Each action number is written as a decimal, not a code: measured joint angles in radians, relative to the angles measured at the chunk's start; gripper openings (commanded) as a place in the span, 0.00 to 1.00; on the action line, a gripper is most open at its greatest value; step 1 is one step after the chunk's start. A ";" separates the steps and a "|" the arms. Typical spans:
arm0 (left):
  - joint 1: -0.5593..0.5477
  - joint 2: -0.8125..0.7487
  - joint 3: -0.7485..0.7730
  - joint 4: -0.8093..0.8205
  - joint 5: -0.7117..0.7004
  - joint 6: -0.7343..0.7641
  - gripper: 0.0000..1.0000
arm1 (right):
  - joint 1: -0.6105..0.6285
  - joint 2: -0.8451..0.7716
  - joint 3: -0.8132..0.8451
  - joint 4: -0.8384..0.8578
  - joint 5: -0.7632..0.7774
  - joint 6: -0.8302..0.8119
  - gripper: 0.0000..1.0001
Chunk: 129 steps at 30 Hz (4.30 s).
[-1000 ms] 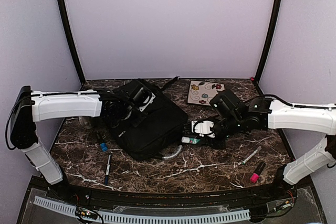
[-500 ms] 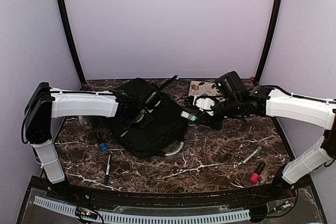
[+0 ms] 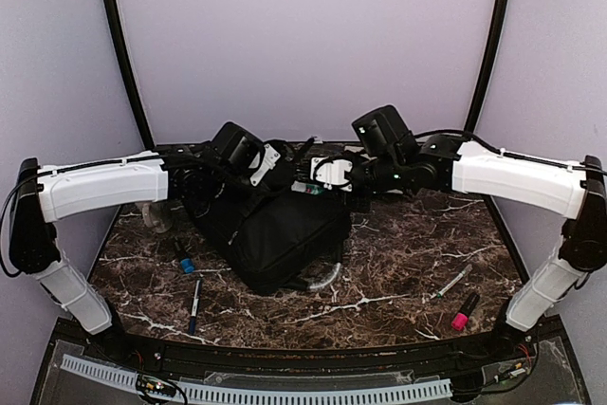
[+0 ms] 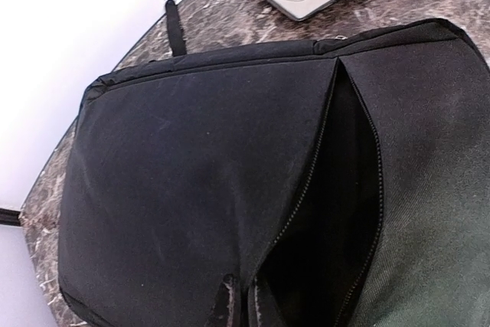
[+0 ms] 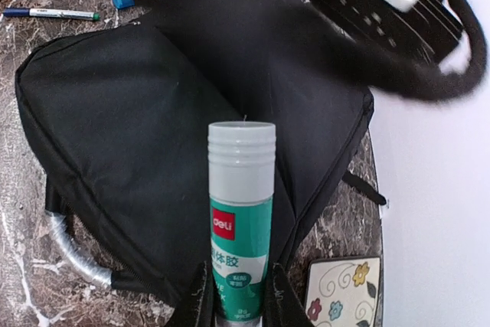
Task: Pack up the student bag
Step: Pick up the second largest pocket of the student bag, then place the glue stick in the second largest pocket of the bag.
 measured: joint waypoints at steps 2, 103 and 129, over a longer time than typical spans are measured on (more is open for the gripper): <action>-0.003 -0.011 -0.008 0.000 0.033 -0.008 0.00 | 0.022 0.040 0.035 0.010 0.015 -0.023 0.00; 0.023 -0.085 -0.077 0.074 0.416 -0.195 0.00 | 0.213 0.319 -0.235 0.879 0.598 -0.352 0.42; 0.061 -0.003 0.007 0.064 0.445 -0.026 0.00 | -0.218 -0.264 -0.226 -0.043 -0.121 0.227 0.41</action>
